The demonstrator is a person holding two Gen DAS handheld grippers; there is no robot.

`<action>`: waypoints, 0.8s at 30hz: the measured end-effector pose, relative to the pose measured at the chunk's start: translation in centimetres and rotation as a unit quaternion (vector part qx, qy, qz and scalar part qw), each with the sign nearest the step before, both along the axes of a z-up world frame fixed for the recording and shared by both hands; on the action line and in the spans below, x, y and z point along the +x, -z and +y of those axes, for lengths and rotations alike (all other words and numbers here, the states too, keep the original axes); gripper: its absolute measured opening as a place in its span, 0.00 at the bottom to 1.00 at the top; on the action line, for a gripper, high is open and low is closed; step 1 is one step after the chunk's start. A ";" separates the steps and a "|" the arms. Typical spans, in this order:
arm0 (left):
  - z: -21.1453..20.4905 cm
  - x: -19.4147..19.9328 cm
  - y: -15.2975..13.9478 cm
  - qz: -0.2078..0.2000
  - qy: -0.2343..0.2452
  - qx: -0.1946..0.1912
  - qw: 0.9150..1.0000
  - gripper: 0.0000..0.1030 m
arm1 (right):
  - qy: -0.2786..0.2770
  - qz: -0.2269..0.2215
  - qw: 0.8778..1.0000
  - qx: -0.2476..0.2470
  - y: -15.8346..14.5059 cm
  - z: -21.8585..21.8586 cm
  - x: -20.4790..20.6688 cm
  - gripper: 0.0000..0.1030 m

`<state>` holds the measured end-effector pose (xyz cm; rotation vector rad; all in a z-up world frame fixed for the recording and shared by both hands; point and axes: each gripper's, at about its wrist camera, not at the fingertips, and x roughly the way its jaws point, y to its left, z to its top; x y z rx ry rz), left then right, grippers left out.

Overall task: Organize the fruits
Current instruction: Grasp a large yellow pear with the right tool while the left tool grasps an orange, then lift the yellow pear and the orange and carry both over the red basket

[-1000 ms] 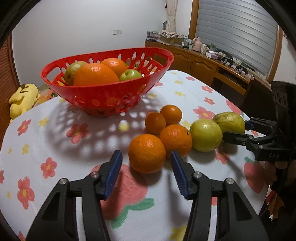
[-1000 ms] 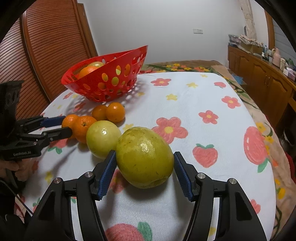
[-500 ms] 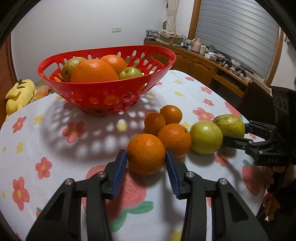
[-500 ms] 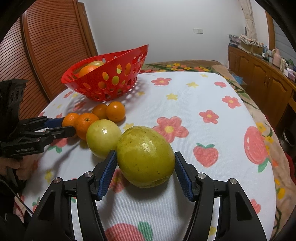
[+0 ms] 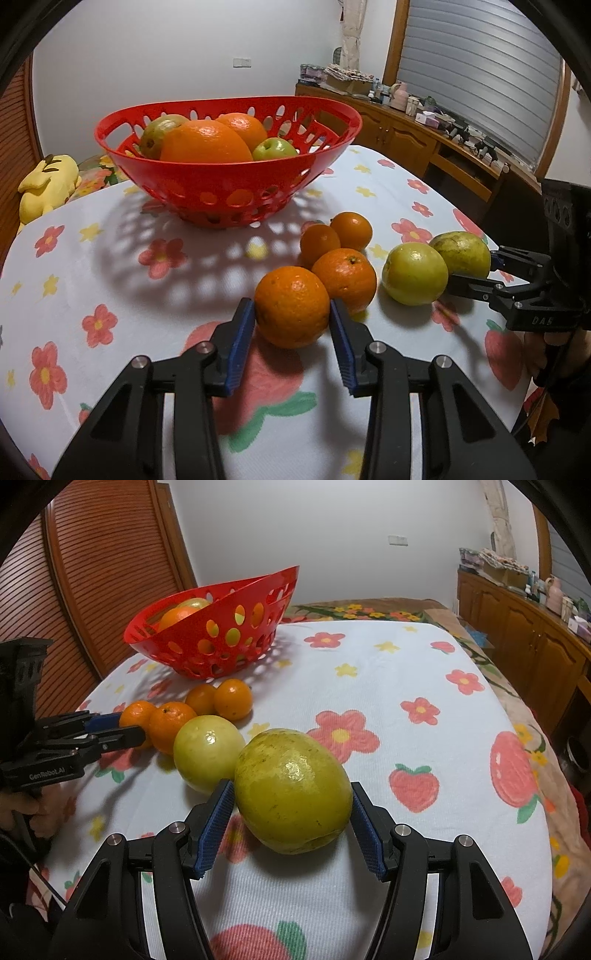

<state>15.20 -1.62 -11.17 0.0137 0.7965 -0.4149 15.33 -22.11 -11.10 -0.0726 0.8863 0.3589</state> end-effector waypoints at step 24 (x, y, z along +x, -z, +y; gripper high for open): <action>2.3 0.2 -5.4 -0.062 -0.043 -0.015 0.997 0.38 | -0.040 -0.058 0.998 0.002 -5.6 0.9 0.8 0.59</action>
